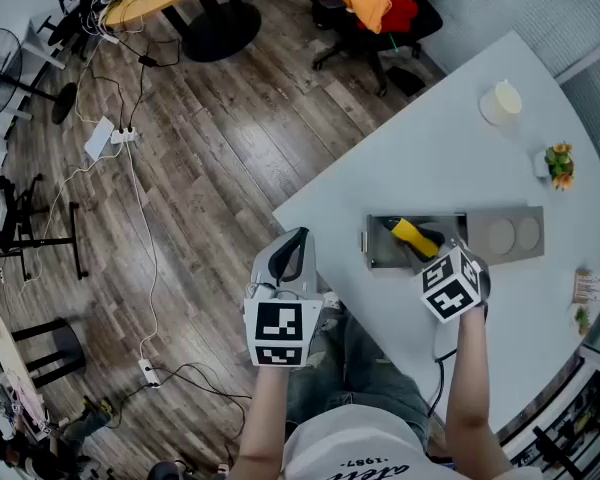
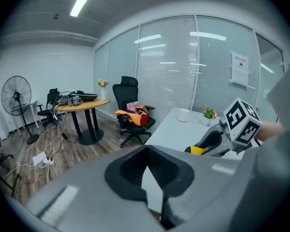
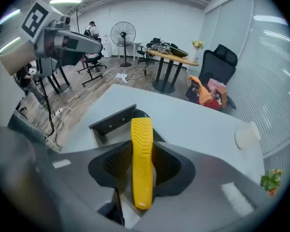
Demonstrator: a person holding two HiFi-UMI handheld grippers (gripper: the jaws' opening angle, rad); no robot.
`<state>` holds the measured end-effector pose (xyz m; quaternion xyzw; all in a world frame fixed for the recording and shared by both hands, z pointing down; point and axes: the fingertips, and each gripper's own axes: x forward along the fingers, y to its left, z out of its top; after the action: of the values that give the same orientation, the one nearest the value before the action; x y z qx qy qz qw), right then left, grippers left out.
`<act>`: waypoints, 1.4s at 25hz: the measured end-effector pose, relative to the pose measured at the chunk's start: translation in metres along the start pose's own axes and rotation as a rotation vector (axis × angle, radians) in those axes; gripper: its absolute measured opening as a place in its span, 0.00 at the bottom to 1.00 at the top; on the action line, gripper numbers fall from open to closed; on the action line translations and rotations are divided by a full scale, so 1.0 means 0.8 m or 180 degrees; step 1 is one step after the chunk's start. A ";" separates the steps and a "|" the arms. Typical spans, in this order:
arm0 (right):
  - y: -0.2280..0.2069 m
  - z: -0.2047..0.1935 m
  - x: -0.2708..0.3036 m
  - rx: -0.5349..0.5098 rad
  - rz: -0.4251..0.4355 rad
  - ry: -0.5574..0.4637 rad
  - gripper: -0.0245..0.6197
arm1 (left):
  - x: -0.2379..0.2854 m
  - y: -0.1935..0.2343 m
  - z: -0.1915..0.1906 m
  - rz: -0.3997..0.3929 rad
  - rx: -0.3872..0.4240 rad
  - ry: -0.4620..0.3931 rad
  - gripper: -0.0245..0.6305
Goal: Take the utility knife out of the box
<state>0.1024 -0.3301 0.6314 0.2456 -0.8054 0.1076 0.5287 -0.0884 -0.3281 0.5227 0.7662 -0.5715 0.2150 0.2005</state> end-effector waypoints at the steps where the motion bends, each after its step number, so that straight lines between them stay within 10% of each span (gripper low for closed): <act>1: -0.002 0.004 -0.007 0.0050 -0.0057 -0.0050 0.29 | -0.003 0.000 0.004 -0.0002 0.0001 -0.0025 0.04; 35: -0.034 0.087 -0.245 0.1296 -0.1611 -0.1757 0.29 | -0.106 -0.016 0.158 -0.0070 0.0105 -0.1119 0.04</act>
<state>0.1235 -0.3280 0.4229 0.5545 -0.7933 0.0615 0.2436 -0.0845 -0.3279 0.3701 0.8013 -0.5857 0.0849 0.0873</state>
